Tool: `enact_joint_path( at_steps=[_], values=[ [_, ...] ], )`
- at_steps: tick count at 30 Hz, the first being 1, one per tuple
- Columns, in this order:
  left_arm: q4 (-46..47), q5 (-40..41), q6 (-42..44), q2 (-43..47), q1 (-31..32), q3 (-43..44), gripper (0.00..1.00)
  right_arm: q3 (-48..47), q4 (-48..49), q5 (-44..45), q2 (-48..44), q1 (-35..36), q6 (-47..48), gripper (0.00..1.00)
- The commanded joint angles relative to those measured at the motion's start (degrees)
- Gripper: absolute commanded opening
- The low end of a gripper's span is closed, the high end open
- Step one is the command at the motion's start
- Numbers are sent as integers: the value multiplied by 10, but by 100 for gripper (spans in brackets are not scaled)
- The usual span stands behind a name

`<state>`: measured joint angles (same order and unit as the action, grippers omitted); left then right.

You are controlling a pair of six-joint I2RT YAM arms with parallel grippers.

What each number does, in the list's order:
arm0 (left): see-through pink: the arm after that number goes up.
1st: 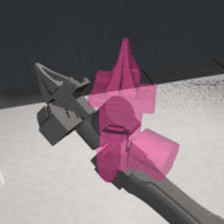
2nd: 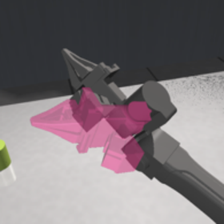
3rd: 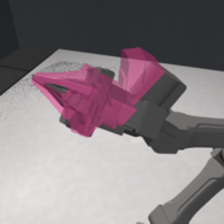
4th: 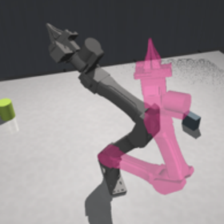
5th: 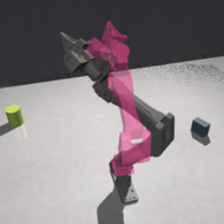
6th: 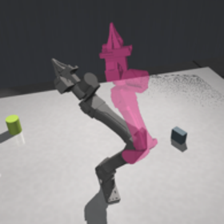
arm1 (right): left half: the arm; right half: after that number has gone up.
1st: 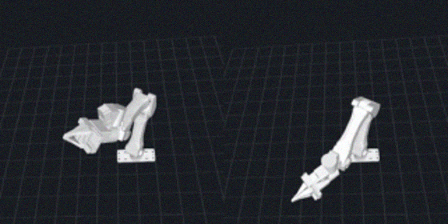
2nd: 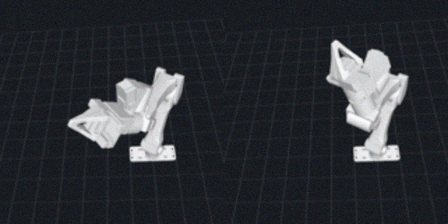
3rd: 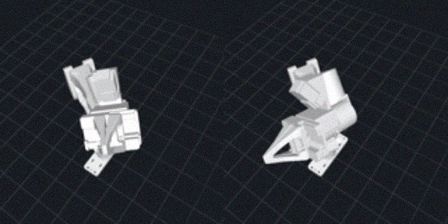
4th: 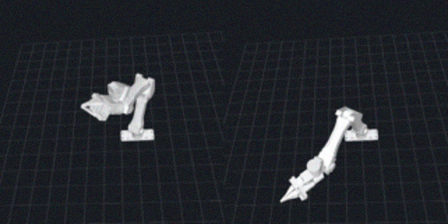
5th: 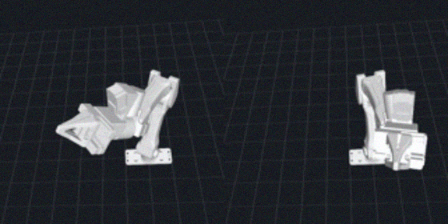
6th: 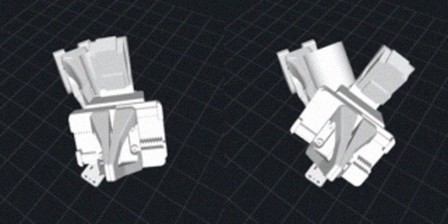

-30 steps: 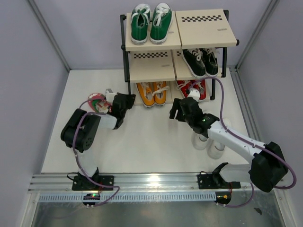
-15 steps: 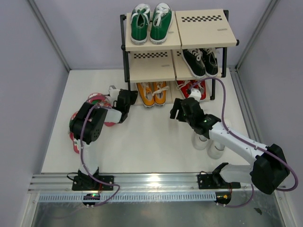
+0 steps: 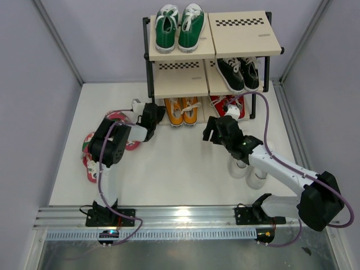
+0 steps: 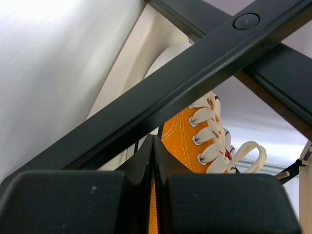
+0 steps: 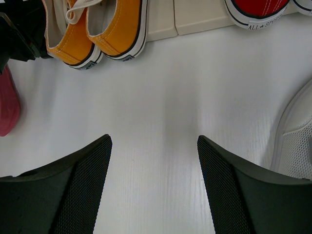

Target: Place and organize the shoes onto the shoe shelf

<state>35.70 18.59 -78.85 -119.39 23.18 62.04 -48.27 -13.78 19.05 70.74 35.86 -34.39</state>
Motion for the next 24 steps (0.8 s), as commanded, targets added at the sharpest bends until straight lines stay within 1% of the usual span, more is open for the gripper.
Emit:
enact_joint_path(
  at_steps=[1, 9, 12, 17, 18, 21, 22, 23, 24],
  values=[
    [-8, -14, 16, -28, -2, 42, 0, -2, 14, 2, -11, -3, -2, 75],
    [-4, -43, 17, -58, -2, 71, 0, 1, 12, 6, -8, -7, -4, 75],
    [-3, -42, 21, -54, -2, 68, 0, 0, 13, 3, -3, -8, -7, 75],
    [-3, -27, 29, -14, -2, 39, 0, -2, 10, -6, 0, -7, -1, 75],
    [-2, -22, 32, -4, -2, 25, 1, -3, 9, -9, -1, -8, 2, 75],
    [-2, -12, 50, 44, -2, 0, 10, -2, -1, -16, -17, -8, 14, 76],
    [-1, -10, 62, 58, -2, -18, 18, -1, -5, -21, -22, -7, 18, 76],
    [1, -10, 69, 73, -2, -27, 21, 0, -5, -25, -28, -7, 21, 76],
    [1, -12, 84, 104, -1, -44, 26, 4, -7, -39, -39, -7, 31, 76]
  ],
)
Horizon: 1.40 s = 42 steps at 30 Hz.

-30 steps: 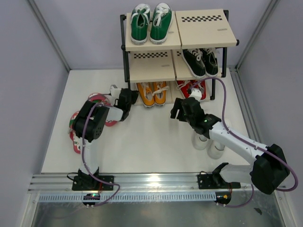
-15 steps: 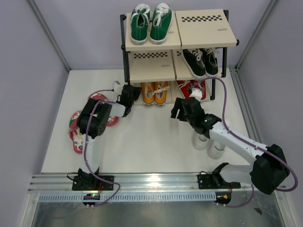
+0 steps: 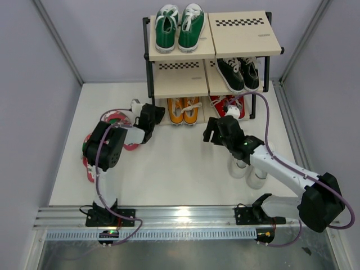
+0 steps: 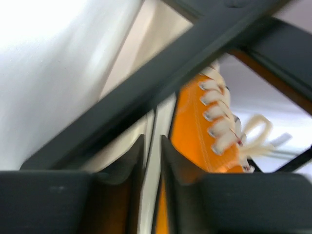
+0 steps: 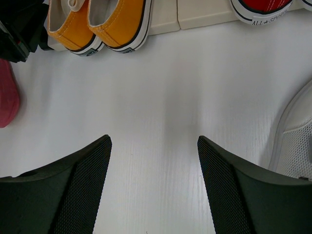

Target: Place and organize the shoes onto the shoe shelf

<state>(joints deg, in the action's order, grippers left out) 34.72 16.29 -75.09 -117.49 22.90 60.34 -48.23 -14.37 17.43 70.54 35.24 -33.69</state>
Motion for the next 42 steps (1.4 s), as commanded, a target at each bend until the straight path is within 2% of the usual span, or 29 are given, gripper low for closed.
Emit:
enact_joint_path(
  at_steps=[1, 4, 6, 9, 11, 13, 14, 16, 18, 20, 21, 24, 28, 33, 38, 40, 42],
  values=[
    [9, 8, 47, 101, 1, -34, 28, 4, -5, -29, -43, -2, 28, 76],
    [-18, -12, 80, 169, 1, -51, 36, 9, -25, -42, -63, -2, 35, 78],
    [-49, -35, 102, 224, 1, -63, 39, 9, -43, -41, -80, -1, 29, 84],
    [-127, -71, 132, 288, 1, -87, 52, 8, -84, -28, -104, -2, 15, 89],
    [-206, -82, 157, 358, 2, -102, 66, 2, -120, -14, -129, -2, 7, 97],
    [-282, -82, 193, 431, 2, -118, 77, -17, -171, -1, -145, -3, 0, 99],
    [-371, -75, 205, 454, 2, -120, 79, -27, -191, 5, -149, -4, -1, 99],
    [-459, -50, 238, 499, 3, -120, 84, -56, -251, 30, -152, -10, -8, 99],
    [-571, -25, 253, 556, 3, -118, 84, -70, -276, 48, -159, -15, -15, 99],
    [-633, -1, 267, 609, 2, -119, 85, -64, -292, 61, -174, -18, -26, 99],
    [-692, 27, 266, 624, 2, -121, 85, -60, -302, 69, -182, -25, -42, 100],
    [-780, 67, 246, 682, 3, -129, 85, -40, -320, 74, -217, -43, -65, 100],
    [-814, 73, 232, 718, 2, -152, 84, -7, -351, 41, -259, -117, -80, 99],
    [-826, 61, 253, 691, 3, -135, 84, 60, -339, -11, -260, -195, -76, 99],
    [-843, 85, 259, 657, 2, -117, 83, 85, -288, -25, -255, -207, -73, 99],
    [-842, 81, 258, 653, 2, -115, 83, 90, -267, -21, -248, -207, -68, 97],
    [-837, 79, 256, 650, 2, -115, 82, 95, -255, -27, -228, -207, -65, 89]
  ],
)
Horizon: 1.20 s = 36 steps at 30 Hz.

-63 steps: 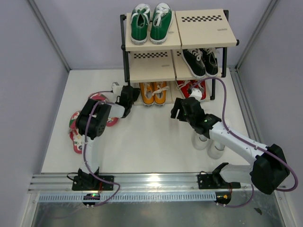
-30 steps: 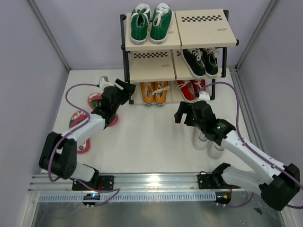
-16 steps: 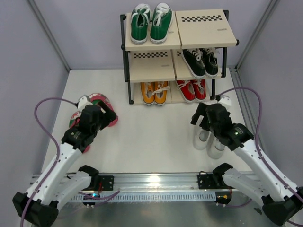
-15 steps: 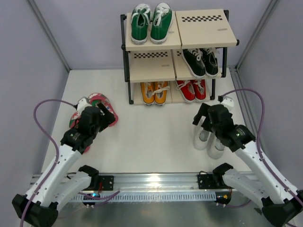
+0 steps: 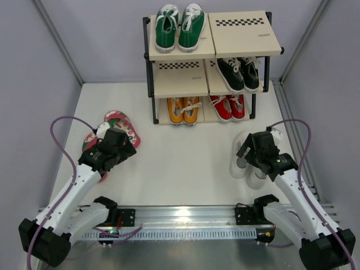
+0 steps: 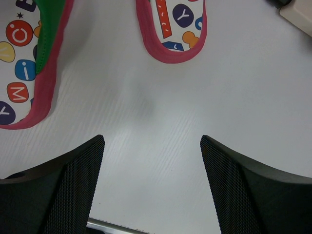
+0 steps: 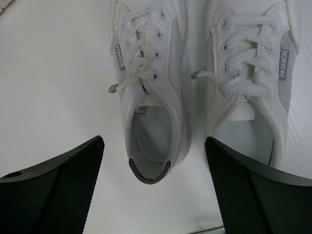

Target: Place and organize the shoes onto the shoe shelf

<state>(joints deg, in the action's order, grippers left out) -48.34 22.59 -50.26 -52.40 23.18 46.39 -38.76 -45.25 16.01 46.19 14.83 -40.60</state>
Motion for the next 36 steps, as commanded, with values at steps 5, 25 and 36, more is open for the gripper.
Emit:
enact_joint_path(
  at_steps=[5, 25, 36],
  values=[
    [2, 16, 8, 0, -1, 23, 83, 12, 81, -26, 47, -3, 6, 73],
    [-11, 38, -12, -19, -1, 29, 85, 43, 52, 0, 42, -4, -15, 40],
    [-25, 76, -36, -36, -2, 31, 90, 59, 67, -3, 60, -4, -11, 40]
  ],
)
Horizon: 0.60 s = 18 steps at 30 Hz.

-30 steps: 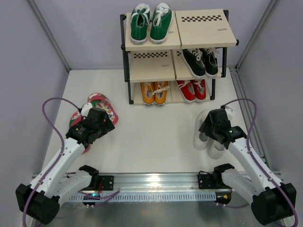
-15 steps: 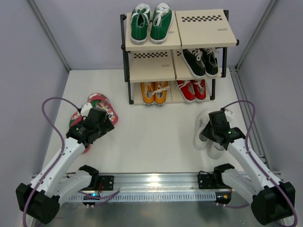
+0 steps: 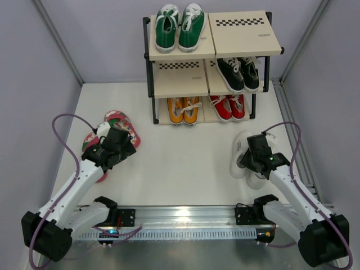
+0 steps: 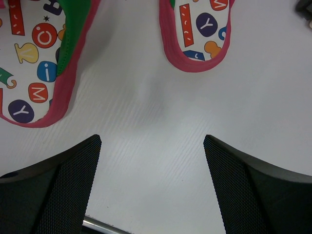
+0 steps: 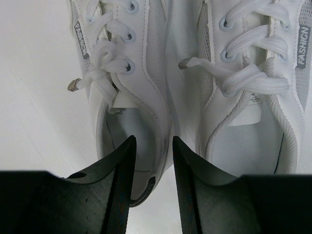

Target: Place and organize the shoes onto the shoe shelf

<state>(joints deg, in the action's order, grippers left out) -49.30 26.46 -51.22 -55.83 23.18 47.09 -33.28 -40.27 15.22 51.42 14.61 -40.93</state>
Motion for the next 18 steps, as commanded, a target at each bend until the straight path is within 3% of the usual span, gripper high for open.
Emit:
enact_joint_path(
  at_steps=[1, 8, 14, 18],
  values=[
    [-15, 39, -31, -2, -2, 23, 90, 5, 19, 4, 16, -2, -4, 40],
    [4, 30, -33, -12, -41, 23, 90, -6, 20, -7, 33, -2, 9, 41],
    [51, 15, -5, -46, -111, 28, 88, -63, -39, -1, 5, -2, 41, 55],
    [122, 4, 22, -93, -134, 42, 84, -107, -73, -18, -31, -2, 57, 55]
  ],
)
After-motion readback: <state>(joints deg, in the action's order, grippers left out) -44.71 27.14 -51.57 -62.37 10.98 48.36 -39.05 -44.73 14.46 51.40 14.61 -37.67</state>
